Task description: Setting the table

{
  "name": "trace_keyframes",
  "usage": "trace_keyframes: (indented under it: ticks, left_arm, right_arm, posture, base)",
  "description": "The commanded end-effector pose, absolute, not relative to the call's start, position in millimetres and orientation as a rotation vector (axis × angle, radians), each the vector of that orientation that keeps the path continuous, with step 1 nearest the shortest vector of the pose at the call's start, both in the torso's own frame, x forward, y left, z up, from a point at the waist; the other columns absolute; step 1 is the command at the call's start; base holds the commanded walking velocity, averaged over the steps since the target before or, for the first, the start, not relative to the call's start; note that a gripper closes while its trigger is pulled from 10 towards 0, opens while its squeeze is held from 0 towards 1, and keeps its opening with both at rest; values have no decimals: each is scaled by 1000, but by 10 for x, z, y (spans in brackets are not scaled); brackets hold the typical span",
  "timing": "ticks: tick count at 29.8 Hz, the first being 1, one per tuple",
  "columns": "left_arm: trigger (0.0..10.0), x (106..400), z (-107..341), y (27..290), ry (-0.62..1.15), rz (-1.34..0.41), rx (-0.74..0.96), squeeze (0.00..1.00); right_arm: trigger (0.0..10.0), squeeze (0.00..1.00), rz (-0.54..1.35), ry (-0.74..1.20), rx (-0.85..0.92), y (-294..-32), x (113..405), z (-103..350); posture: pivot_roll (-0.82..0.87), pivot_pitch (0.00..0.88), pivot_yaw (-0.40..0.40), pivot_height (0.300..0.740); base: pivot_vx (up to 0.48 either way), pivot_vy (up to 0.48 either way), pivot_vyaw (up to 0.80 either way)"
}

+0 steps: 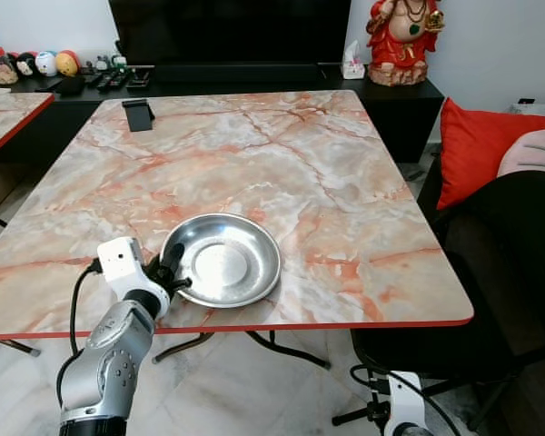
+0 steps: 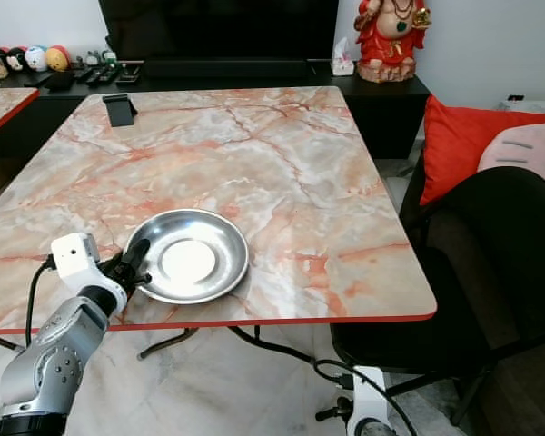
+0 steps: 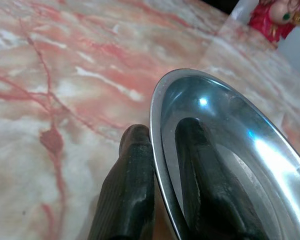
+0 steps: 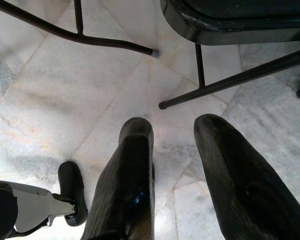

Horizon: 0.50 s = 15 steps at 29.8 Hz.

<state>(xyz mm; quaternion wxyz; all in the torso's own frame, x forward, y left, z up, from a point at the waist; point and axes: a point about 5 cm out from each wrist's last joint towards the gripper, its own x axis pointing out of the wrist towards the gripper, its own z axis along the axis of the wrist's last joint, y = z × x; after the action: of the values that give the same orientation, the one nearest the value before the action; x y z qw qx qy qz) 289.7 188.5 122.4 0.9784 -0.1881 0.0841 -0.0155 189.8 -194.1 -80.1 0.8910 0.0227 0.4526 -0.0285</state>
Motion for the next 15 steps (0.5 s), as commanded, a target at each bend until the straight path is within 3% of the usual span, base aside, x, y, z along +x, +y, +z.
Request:
trace_keyframes:
  ticks: [1, 7, 8, 11, 12, 15]
  left_arm:
    - [10000, 2895, 1195, 1892, 195, -31, -352, 0]
    - [10000, 2884, 1130, 1896, 237, -24, -265, 0]
    - [10000, 2880, 1120, 1894, 243, -24, -264, 55]
    - [10000, 2875, 1114, 1894, 245, -24, -260, 55]
    - [10000, 2873, 1109, 1894, 250, -24, -247, 435]
    - [10000, 2875, 1100, 1897, 257, -22, -219, 451]
  right_arm:
    - [10000, 0, -56, 941, 48, -1937, 1903, -800]
    - [10000, 0, -54, 943, 46, -1935, 1904, -800]
    - [10000, 0, -53, 944, 46, -1934, 1904, -800]
    - [10000, 0, -52, 944, 47, -1933, 1904, -800]
    - [10000, 0, -51, 944, 46, -1932, 1905, -800]
    - [10000, 0, -49, 945, 44, -1931, 1905, -800]
  posture:
    - [-56, 0, 19, 707]
    - [-53, 0, 19, 707]
    - [-53, 0, 19, 707]
    - [-53, 0, 19, 707]
    - [-52, 0, 19, 707]
    - [-52, 0, 19, 707]
  base:
    - [0, 0, 0]
    - [0, 0, 0]
    - [0, 0, 0]
    - [0, 0, 0]
    - [0, 0, 0]
    - [0, 0, 0]
